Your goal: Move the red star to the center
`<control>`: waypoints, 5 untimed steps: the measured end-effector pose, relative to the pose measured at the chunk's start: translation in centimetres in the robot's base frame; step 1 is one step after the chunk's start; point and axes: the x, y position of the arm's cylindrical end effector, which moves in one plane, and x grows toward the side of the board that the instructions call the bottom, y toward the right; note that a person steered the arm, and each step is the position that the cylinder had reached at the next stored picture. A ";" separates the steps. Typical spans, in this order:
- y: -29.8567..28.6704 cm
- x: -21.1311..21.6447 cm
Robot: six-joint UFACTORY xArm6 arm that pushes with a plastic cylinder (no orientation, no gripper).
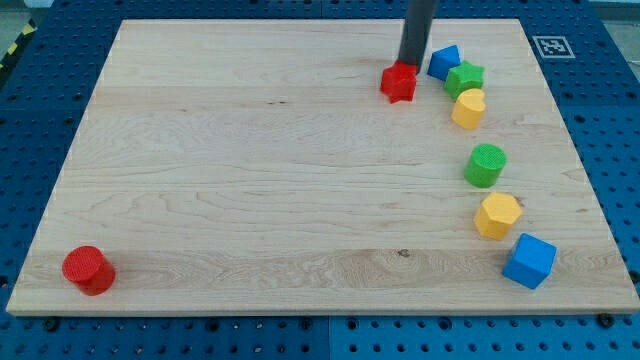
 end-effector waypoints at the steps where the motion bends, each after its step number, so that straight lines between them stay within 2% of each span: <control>1: -4.3 3.2; 2: -6.1 7.5; 3: -6.5 8.6; 5: -5.5 3.9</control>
